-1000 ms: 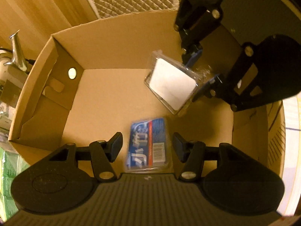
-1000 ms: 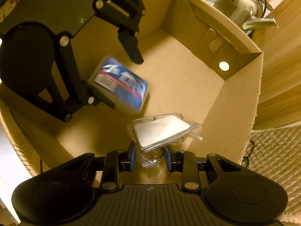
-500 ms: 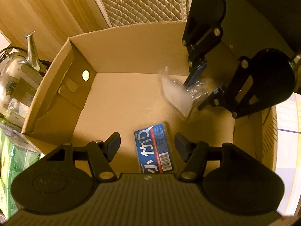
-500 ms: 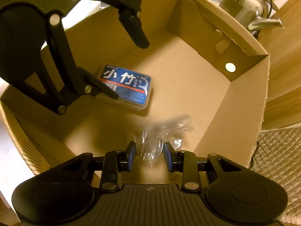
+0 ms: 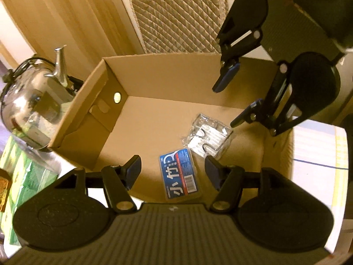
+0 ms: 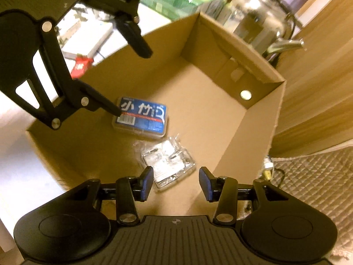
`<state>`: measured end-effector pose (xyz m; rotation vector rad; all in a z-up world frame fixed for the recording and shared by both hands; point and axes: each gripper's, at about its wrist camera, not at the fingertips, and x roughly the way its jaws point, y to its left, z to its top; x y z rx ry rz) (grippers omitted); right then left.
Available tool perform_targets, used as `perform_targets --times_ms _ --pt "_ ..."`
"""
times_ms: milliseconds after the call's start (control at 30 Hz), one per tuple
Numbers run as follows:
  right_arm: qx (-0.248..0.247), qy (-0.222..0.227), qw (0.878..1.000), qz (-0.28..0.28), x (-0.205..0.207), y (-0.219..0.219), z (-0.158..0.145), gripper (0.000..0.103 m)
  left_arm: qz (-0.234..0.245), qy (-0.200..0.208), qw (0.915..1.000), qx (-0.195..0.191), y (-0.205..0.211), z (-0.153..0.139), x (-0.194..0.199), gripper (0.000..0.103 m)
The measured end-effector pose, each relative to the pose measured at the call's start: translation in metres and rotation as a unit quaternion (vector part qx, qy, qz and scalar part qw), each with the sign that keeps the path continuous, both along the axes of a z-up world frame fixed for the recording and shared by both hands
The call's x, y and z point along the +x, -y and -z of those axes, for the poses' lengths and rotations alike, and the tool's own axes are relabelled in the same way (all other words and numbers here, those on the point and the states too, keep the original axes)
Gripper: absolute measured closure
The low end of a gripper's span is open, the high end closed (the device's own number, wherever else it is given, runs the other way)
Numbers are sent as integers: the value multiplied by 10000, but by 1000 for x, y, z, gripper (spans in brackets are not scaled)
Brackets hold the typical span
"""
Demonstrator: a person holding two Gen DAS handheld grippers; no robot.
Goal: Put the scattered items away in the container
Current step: 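Carry both items over the cardboard box and open both tools to drop them, then withdraw both tools from the cardboard box back over the table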
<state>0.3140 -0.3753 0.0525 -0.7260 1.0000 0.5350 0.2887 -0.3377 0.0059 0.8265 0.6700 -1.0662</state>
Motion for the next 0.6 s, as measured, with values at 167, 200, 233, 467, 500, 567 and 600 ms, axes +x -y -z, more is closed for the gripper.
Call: perform_targets --times_ms 167,200,233,467,500,567,600 --pt "172 254 9995 24 -29 -6 -26 50 -194 30 9996 -208 -24 -27 -15 44" --pt "205 306 9993 29 -34 -8 -31 47 -235 38 9994 -246 -30 -32 -18 43" --pt "242 367 9990 29 -41 -10 -36 45 -286 49 9992 -287 -36 -37 -22 43" --pt "593 732 9955 7 -93 -30 -60 23 -732 89 9961 -491 -90 -59 -44 40" --pt "677 801 9945 4 -102 -33 -62 15 -808 84 9953 -528 -100 -61 -48 39" --pt "852 824 9929 16 -119 -37 -64 13 -962 52 9935 -611 -120 -62 -56 32" --pt "927 794 9925 22 -128 -40 -64 13 -1047 29 9923 -662 -131 -62 -60 28"
